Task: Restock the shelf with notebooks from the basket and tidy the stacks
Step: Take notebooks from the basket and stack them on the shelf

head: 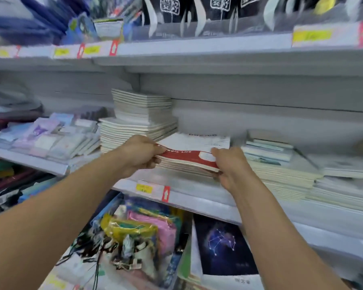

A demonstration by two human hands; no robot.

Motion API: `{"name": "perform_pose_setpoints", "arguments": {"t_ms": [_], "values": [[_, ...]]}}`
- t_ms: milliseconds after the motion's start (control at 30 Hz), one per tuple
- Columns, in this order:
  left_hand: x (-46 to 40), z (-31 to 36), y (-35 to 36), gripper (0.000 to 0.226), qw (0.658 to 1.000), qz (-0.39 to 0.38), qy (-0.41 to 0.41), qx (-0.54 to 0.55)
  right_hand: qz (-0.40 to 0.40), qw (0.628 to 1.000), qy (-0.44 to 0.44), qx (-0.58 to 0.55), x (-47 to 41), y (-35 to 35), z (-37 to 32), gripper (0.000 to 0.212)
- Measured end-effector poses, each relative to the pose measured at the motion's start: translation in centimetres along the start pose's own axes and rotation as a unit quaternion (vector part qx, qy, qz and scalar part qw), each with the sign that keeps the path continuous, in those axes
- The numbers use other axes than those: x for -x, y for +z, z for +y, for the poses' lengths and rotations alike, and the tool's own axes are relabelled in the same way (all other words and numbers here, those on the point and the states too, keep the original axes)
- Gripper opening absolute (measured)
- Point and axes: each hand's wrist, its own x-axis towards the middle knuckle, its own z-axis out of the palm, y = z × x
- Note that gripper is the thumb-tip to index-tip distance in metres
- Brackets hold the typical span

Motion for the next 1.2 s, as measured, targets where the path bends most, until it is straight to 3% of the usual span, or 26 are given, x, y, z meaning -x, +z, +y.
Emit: {"name": "perform_pose_setpoints", "arguments": {"t_ms": [100,233,333,400,467,567,1000,1133,1200], "values": [[-3.3,-1.3,0.8,0.023,0.999,0.039,0.011,0.014,-0.033,0.999,0.006,0.018,-2.2,0.8,0.2,0.006],[-6.0,-2.6,1.9,0.018,0.999,0.022,0.039,0.000,-0.060,0.976,-0.042,0.204,-3.7,0.6,1.8,0.063],[-6.8,-3.2,1.7,0.028,0.990,-0.038,0.062,-0.117,-0.024,0.937,-0.078,0.339,-4.7,-0.1,2.6,0.044],[-7.5,-4.2,1.7,0.038,0.981,-0.022,0.080,-0.173,-0.006,0.921,-0.110,0.374,-5.3,-0.2,3.4,0.027],[-8.4,-5.1,1.7,0.040,0.980,0.014,0.095,-0.176,0.024,0.905,-0.126,0.407,-5.8,0.0,4.0,0.019],[-9.3,-5.8,1.9,0.034,0.985,0.039,0.104,-0.134,0.074,0.870,-0.138,0.467,-6.0,-0.1,4.3,0.025],[-9.7,-5.8,1.4,0.037,0.983,-0.034,0.069,-0.166,0.106,0.862,-0.145,0.474,-5.5,0.3,4.9,0.036],[-9.0,-4.8,2.1,0.035,0.960,0.033,0.092,-0.262,0.109,0.863,-0.154,0.469,-4.5,0.6,4.9,0.023],[-7.4,-4.6,2.2,0.049,0.948,0.091,0.121,-0.280,0.115,0.847,-0.181,0.486,-3.2,0.7,4.6,0.007]]}}
